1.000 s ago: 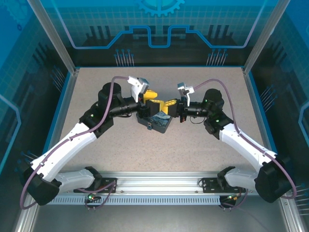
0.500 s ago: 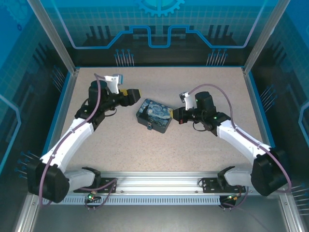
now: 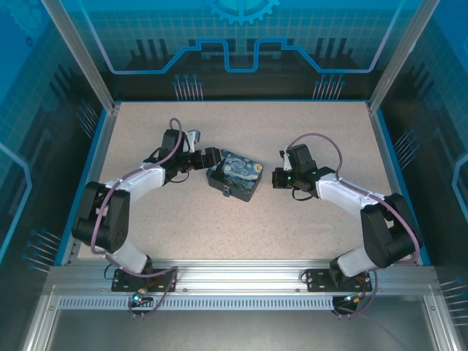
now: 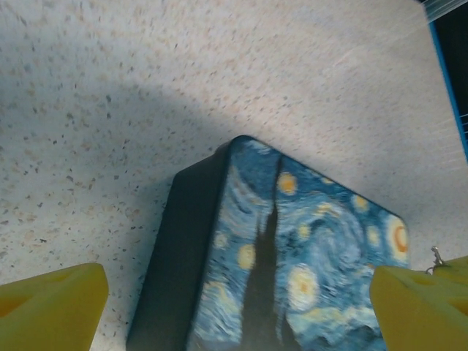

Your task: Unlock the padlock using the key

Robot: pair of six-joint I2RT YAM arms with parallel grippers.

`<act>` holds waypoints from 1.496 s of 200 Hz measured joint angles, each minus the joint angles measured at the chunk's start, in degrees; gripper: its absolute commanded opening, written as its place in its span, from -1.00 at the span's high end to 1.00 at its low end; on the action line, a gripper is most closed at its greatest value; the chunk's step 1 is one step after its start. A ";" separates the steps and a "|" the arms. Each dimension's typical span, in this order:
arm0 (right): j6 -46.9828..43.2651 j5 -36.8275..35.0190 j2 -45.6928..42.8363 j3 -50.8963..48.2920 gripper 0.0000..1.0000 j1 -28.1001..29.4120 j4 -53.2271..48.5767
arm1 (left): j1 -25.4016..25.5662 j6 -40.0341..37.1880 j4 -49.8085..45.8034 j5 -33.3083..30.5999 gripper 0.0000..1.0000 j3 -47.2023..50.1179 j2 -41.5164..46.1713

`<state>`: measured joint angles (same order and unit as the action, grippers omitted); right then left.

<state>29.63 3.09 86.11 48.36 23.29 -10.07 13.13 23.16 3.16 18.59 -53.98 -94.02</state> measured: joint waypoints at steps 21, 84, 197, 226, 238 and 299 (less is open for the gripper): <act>0.63 -0.09 1.55 0.02 0.99 0.00 1.03 | -0.02 0.85 0.81 0.79 -0.87 -0.13 -2.60; 0.28 -0.13 3.74 2.19 0.99 -0.92 1.84 | 0.00 1.38 4.24 1.75 -0.91 0.20 -2.69; -6.95 -1.20 9.90 15.45 0.99 -1.62 0.20 | 1.09 3.63 11.19 -0.02 -0.87 21.33 20.20; -8.09 -1.16 13.25 19.43 0.99 -1.62 -0.24 | 5.14 5.25 13.70 1.73 -0.87 24.30 20.09; -8.28 -1.07 13.68 20.02 0.99 -1.60 -0.31 | 6.60 5.81 15.85 2.32 -0.87 25.09 19.52; -8.90 0.39 16.22 23.91 0.99 -0.74 -0.87 | 8.44 8.09 23.85 3.85 -0.87 25.64 10.86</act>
<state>20.73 3.49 102.32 72.27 22.55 -10.94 21.56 31.24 27.00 22.44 -28.34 -83.15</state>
